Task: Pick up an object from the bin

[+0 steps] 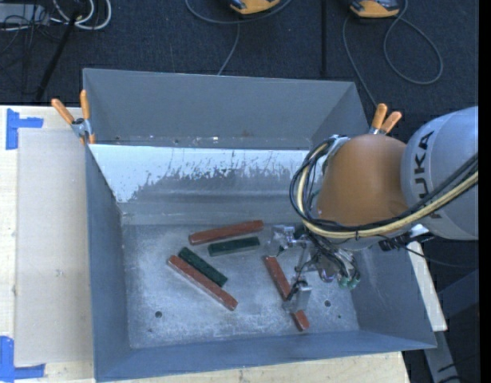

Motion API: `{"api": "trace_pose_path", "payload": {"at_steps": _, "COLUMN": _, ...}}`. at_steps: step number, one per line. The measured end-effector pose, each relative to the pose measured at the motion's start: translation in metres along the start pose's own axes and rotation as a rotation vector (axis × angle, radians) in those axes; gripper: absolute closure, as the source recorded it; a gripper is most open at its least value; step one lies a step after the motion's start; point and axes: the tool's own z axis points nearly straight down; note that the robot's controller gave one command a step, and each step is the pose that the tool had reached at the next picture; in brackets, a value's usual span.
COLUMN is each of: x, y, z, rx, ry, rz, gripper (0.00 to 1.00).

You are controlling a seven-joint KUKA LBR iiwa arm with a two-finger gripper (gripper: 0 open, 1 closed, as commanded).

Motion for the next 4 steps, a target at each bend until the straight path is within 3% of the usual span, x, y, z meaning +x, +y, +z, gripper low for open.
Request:
{"api": "trace_pose_path", "payload": {"at_steps": 1, "x": -0.004, "y": 0.004, "z": 0.015, "rx": -0.003, "ry": 0.006, "rz": -0.239, "gripper": 0.0}}
{"api": "trace_pose_path", "payload": {"at_steps": 2, "x": -0.01, "y": 0.047, "z": 0.035, "rx": -0.004, "ry": 0.006, "rz": -0.495, "gripper": 0.0}}
{"api": "trace_pose_path", "payload": {"at_steps": 3, "x": -0.013, "y": 0.053, "z": 0.047, "rx": -0.004, "ry": 0.005, "rz": -0.789, "gripper": 0.0}}
{"api": "trace_pose_path", "payload": {"at_steps": 4, "x": -0.006, "y": 0.125, "z": 0.033, "rx": -0.006, "ry": 0.001, "rz": -1.059, "gripper": 0.0}}
